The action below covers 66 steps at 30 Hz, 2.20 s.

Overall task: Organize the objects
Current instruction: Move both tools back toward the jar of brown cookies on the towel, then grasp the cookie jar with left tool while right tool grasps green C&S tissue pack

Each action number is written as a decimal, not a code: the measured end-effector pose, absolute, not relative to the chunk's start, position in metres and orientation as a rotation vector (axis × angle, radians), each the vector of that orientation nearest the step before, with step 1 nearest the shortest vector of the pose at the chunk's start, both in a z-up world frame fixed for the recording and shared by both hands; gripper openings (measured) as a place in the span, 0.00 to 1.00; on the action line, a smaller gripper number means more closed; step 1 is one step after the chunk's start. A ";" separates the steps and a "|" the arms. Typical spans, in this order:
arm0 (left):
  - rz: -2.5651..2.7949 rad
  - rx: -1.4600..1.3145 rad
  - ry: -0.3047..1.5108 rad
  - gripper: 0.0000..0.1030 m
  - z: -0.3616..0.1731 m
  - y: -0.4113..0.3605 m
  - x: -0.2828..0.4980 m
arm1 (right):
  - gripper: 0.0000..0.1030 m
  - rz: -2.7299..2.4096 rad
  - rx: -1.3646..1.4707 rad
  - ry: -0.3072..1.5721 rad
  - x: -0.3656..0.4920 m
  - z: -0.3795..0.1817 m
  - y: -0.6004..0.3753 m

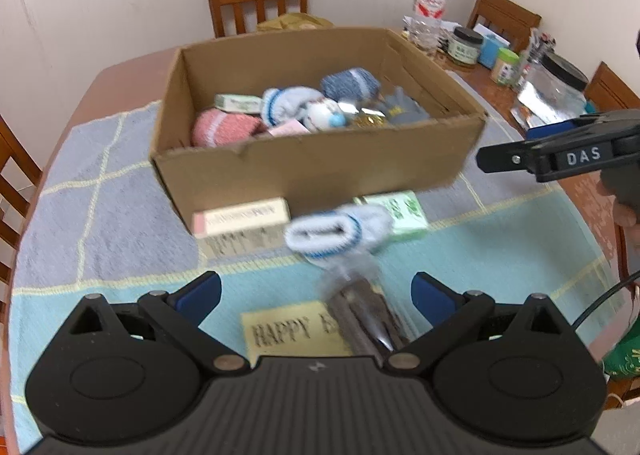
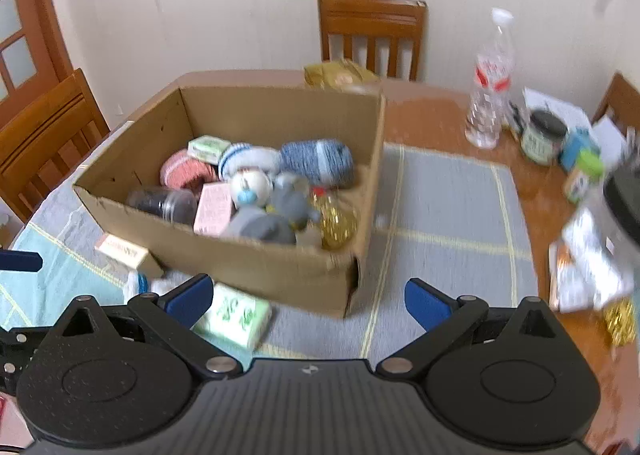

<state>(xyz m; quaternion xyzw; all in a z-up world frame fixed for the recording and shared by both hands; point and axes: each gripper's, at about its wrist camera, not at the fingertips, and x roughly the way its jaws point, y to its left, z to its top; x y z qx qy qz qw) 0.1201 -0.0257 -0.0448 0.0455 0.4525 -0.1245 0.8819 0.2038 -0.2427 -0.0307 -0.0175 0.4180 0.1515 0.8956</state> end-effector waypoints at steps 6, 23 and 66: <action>-0.243 0.081 0.969 0.98 -0.065 -0.047 0.110 | 1.00 0.311 -0.007 0.911 0.188 -0.049 -0.259; -0.064 -0.004 1.070 0.98 -0.112 -0.045 0.092 | 1.00 0.362 -0.040 0.939 0.157 -0.078 -0.271; -0.104 -0.008 1.112 0.98 -0.117 0.080 0.125 | 1.00 0.226 0.094 1.005 0.226 -0.111 -0.178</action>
